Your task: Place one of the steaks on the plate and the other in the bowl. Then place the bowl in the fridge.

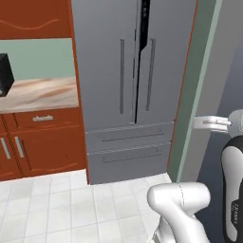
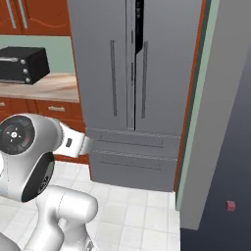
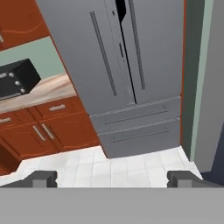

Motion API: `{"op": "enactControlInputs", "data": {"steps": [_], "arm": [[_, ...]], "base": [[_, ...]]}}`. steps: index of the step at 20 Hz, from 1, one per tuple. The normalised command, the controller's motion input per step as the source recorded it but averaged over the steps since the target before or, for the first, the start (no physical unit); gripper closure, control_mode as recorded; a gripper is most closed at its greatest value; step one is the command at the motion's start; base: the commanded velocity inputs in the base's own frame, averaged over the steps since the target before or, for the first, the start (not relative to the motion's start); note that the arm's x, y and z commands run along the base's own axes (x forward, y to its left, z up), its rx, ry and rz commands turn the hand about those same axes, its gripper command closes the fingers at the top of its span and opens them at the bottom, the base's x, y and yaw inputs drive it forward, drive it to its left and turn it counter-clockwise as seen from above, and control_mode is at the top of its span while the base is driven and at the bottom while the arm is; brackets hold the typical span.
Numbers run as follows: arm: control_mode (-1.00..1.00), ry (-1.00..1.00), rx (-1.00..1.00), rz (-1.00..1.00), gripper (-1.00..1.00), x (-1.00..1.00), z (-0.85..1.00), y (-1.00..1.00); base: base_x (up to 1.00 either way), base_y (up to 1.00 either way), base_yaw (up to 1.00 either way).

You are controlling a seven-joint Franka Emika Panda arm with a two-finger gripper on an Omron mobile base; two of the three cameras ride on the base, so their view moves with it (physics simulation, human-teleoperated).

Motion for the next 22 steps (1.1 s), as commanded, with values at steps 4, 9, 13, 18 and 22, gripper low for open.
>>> {"op": "enactControlInputs", "data": {"steps": [4,9,13,18,22], "arm": [[1.00,0.00,0.00,0.00,-1.00,0.00,0.00,0.00],[1.00,0.00,0.00,0.00,-1.00,0.00,0.00,0.00],[1.00,0.00,0.00,0.00,-1.00,0.00,0.00,0.00],[1.00,0.00,0.00,0.00,-1.00,0.00,0.00,0.00],[1.00,0.00,0.00,0.00,-1.00,0.00,0.00,0.00]], "base": [[0.60,0.00,-0.13],[0.12,0.16,-0.02],[0.50,0.30,-0.14],[0.71,0.29,-0.23],[0.69,0.00,-0.08]]}}
